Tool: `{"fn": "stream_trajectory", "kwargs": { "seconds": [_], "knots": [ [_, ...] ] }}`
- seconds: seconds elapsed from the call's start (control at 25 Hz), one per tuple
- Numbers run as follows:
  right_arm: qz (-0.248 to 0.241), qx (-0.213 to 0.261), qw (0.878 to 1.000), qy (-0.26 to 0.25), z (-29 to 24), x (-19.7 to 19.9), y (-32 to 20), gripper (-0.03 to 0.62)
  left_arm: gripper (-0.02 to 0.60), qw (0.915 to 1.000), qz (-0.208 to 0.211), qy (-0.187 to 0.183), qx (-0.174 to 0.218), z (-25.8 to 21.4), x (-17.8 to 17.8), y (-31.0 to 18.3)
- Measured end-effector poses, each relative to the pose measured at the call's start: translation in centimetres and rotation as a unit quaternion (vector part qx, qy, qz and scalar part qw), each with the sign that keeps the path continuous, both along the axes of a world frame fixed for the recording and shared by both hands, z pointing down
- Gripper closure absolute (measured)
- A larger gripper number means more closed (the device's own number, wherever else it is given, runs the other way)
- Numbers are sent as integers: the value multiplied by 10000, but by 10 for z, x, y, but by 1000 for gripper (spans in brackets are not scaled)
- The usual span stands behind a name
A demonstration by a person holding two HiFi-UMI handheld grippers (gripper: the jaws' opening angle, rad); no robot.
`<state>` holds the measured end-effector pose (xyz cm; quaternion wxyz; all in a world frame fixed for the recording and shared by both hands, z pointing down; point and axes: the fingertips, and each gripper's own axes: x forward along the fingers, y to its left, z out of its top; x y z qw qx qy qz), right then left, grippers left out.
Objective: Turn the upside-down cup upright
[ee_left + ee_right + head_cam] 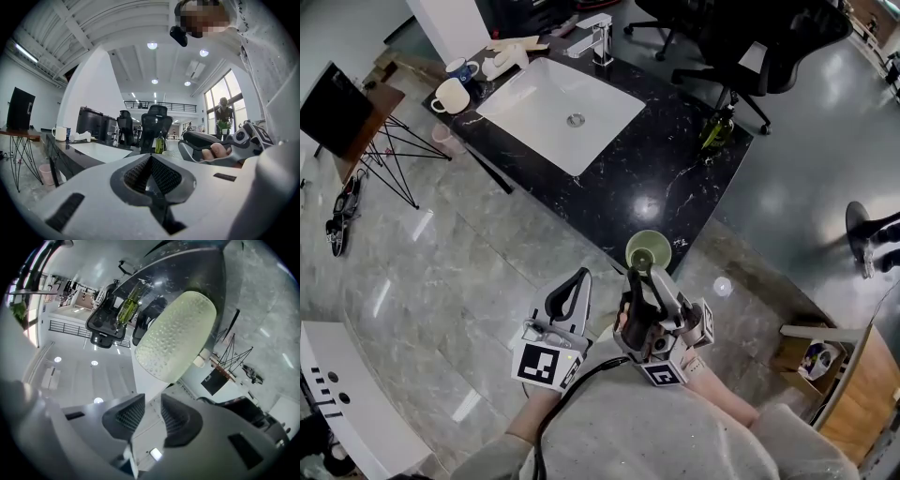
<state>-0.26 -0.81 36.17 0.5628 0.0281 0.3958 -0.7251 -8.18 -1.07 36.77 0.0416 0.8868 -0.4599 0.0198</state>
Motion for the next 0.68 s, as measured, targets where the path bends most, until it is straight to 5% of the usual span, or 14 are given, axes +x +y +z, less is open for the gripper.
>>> {"fn": "stream_trajectory", "kwargs": {
  "seconds": [0.16, 0.68],
  "knots": [
    [-65, -111, 9999, 15, 3, -2, 2, 572, 574, 10000, -25, 22, 39, -2, -1, 0],
    [-104, -65, 9999, -55, -1, -6, 1, 588, 574, 9999, -45, 28, 99, -6, -5, 0]
  ]
}}
